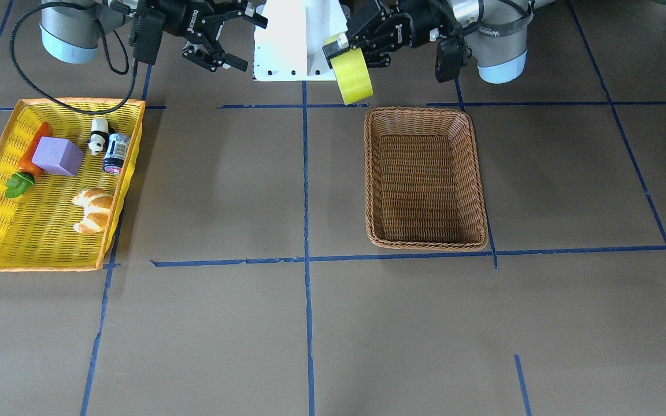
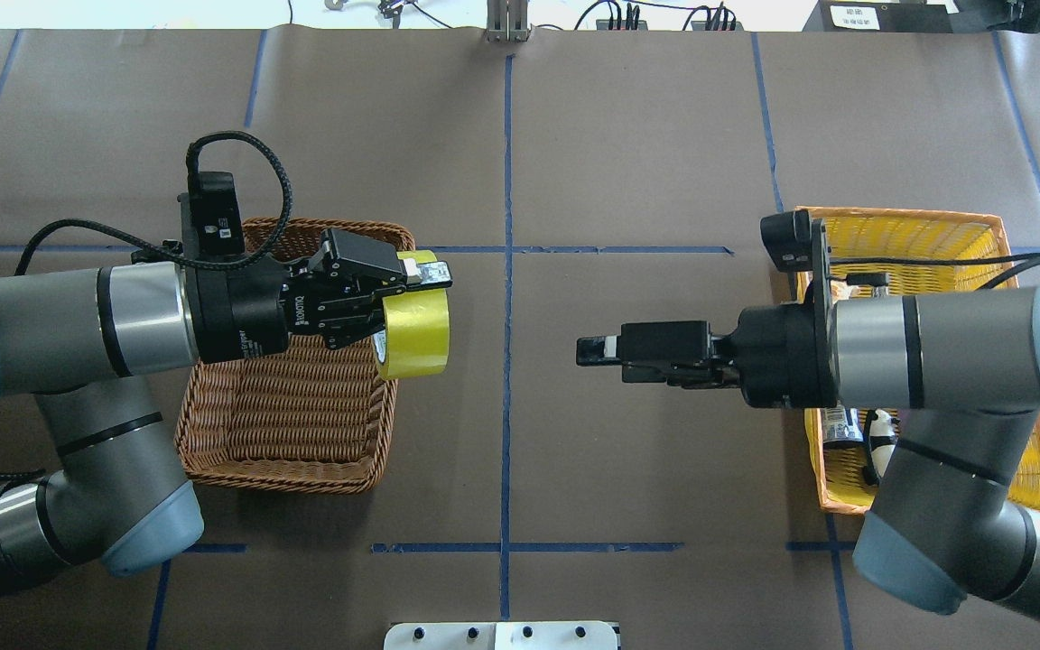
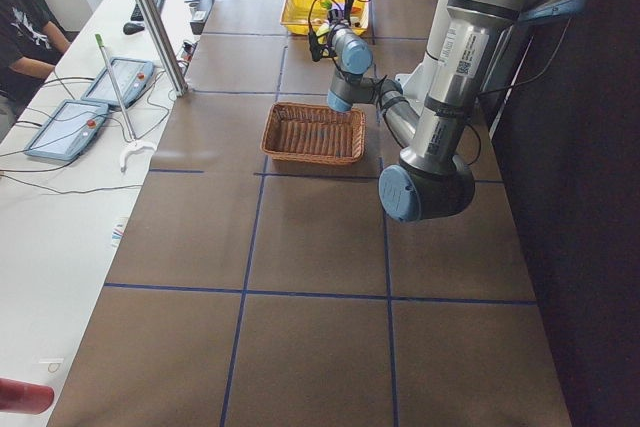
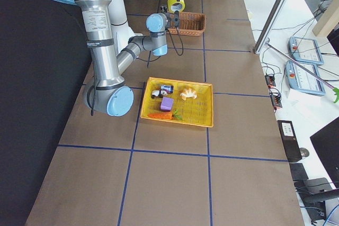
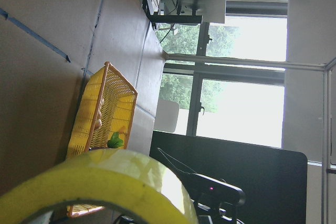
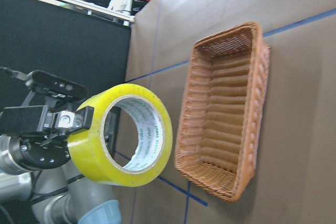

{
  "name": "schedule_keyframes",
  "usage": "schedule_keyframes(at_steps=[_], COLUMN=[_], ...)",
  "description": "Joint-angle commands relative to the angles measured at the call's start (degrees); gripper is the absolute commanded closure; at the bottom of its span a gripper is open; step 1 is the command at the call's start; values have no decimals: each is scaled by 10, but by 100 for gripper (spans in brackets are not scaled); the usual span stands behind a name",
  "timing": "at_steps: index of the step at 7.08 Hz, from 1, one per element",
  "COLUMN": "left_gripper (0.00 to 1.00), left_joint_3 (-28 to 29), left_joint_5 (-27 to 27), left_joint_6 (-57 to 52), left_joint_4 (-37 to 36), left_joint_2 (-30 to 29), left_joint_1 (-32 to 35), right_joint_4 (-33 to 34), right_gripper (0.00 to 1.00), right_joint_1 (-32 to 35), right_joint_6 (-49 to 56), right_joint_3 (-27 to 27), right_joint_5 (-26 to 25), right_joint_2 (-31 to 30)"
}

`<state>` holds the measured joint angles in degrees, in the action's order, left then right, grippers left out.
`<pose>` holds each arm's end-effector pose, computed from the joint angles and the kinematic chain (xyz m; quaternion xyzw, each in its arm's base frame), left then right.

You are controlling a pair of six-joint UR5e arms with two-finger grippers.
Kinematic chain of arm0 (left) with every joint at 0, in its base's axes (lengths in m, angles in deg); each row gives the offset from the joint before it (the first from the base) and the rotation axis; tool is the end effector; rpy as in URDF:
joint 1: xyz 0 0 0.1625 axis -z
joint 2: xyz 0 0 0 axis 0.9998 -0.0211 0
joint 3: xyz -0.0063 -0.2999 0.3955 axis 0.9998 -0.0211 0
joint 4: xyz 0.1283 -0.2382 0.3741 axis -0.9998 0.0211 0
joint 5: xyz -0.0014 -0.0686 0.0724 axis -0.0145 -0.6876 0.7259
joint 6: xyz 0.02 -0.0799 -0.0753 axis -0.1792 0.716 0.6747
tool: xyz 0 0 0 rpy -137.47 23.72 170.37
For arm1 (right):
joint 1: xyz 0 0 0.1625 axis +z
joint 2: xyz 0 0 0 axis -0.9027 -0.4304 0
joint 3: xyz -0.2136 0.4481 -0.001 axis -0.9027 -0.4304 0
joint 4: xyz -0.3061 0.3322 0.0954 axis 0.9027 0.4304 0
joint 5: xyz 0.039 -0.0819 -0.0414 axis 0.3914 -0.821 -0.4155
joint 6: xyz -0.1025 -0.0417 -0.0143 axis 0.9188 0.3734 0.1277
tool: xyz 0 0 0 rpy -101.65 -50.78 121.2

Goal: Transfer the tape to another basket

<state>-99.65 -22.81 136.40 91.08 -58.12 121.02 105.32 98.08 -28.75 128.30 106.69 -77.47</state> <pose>0.4424 -0.4100 0.2319 0.0079 0.8426 -0.1743 0.5095 -0.3985 -0.3684 0.2553 0.0727 -0.7623 0.0333 0.6423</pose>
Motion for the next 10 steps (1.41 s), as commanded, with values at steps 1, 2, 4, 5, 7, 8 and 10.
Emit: schedule_keyframes(at_steps=[1,2,4,5,7,8,10], left_gripper=[100,100,100,100,100,100,99], left_joint_3=[16,11,4,2,0,-3,11], left_joint_5=[-22,-25,-25,-22,-23,-23,-19], left_joint_6=[-26,-89,-171,-202,-291,-325,-333], left_joint_4=[-128,-194,-332,-390,-503,-578,-607], left_joint_2=[0,1,1,5,12,6,7], left_joint_1=[30,31,31,30,24,18,-20], right_joint_4=[196,281,449,521,645,700,793], right_gripper=[0,0,0,0,0,0,0], right_joint_1=[110,120,140,159,205,235,284], right_joint_6=[13,77,229,302,457,549,703], right_joint_3=[6,6,7,10,27,31,32], right_joint_5=[124,126,122,122,126,128,129], right_joint_2=[28,32,32,32,30,27,25])
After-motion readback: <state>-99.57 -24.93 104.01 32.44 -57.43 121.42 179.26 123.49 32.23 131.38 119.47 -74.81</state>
